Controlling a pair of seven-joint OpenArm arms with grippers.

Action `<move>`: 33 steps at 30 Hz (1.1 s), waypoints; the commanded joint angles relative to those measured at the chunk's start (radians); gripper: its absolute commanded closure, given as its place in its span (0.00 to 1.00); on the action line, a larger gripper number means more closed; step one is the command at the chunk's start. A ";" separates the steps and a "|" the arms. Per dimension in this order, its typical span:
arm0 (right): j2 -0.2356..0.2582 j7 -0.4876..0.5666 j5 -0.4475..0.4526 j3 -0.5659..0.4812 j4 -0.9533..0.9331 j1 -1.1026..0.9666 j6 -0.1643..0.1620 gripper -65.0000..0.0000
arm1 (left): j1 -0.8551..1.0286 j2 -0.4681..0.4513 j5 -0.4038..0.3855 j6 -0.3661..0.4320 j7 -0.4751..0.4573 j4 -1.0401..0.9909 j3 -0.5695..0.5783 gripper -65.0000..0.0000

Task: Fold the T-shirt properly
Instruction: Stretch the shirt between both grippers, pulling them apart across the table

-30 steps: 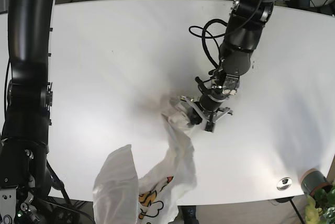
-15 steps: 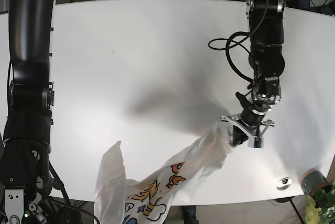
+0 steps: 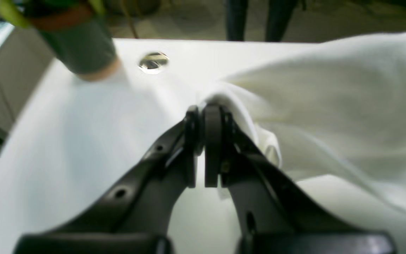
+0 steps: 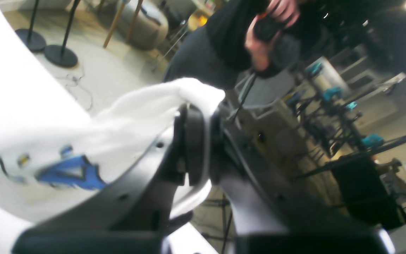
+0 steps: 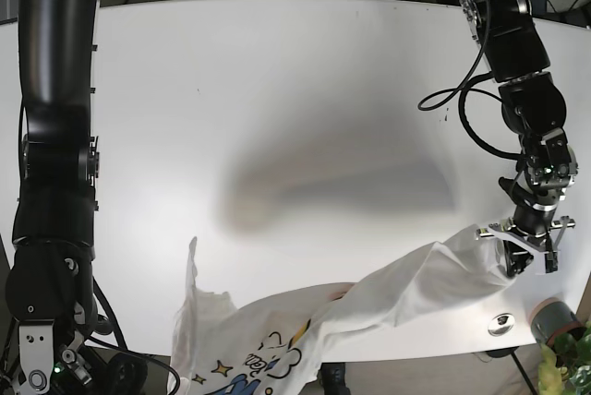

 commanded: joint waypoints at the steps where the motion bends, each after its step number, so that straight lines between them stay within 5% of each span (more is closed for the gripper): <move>1: 0.008 0.031 0.005 0.012 0.018 0.029 -0.013 1.00 | -0.028 -0.031 -0.011 -0.001 -0.007 0.051 -0.027 1.00; 12: 0.011 0.028 0.006 0.116 0.053 -0.099 -0.012 1.00 | -0.056 -0.032 -0.005 -0.114 0.085 0.056 -0.190 1.00; 33: 0.005 0.022 0.008 0.314 0.285 -0.571 -0.012 1.00 | 0.069 -0.029 -0.011 -0.122 0.087 0.065 -0.198 1.00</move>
